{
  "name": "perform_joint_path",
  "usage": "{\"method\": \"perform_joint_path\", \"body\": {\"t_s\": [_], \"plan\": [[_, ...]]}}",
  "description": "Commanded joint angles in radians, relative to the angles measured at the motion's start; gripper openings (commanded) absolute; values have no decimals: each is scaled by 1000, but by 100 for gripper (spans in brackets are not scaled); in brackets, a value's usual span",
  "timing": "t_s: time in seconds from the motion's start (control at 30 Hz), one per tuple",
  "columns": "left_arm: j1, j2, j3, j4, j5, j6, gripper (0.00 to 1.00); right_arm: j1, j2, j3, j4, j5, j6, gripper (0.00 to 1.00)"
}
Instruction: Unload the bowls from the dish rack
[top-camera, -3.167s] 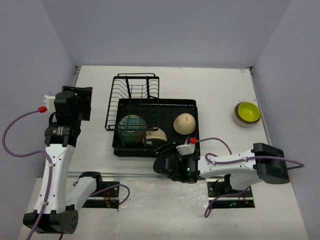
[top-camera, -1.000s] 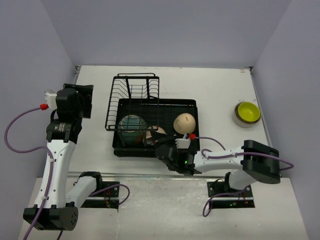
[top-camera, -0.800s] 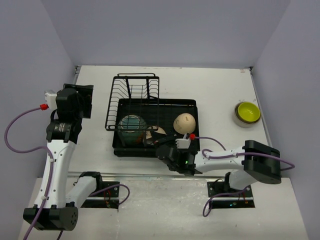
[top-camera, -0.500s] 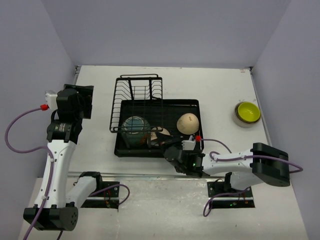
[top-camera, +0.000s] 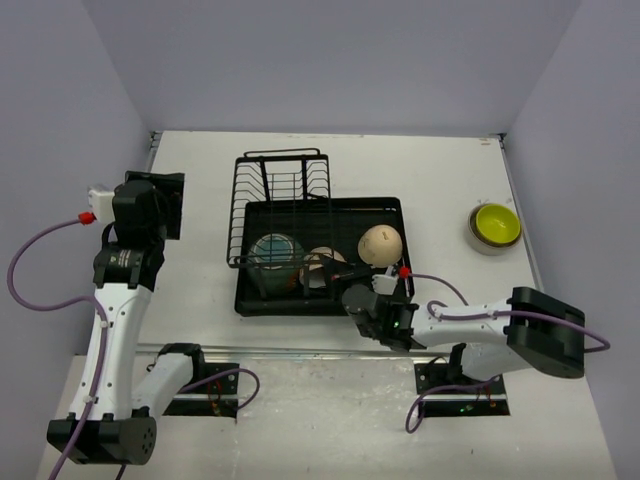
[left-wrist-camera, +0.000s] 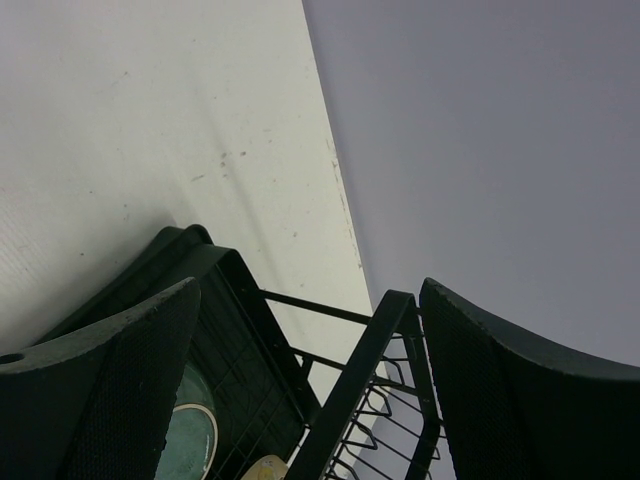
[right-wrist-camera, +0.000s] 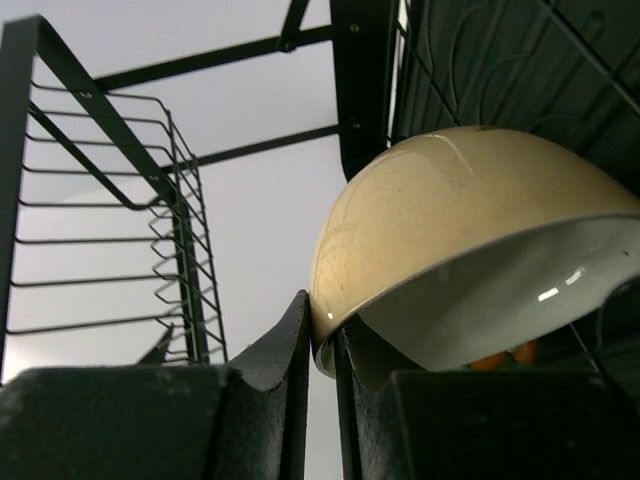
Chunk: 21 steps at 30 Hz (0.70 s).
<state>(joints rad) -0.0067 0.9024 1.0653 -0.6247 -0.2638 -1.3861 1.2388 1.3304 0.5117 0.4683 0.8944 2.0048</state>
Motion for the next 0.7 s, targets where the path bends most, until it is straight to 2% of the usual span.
{"method": "perform_joint_path", "body": {"t_s": [0.0, 0.17, 0.37, 0.67], "plan": [[7, -16, -5, 0, -37, -7, 90, -33, 41, -9, 176, -26, 387, 0], [7, -19, -8, -1, -49, -8, 90, -41, 137, 2, 320, -43, 379, 0], [7, -28, -21, -7, -69, -8, 91, -70, 153, 16, 412, -78, 319, 0], [7, -26, -33, -1, -77, -31, 91, -93, 32, -27, 411, -68, 181, 0]]}}
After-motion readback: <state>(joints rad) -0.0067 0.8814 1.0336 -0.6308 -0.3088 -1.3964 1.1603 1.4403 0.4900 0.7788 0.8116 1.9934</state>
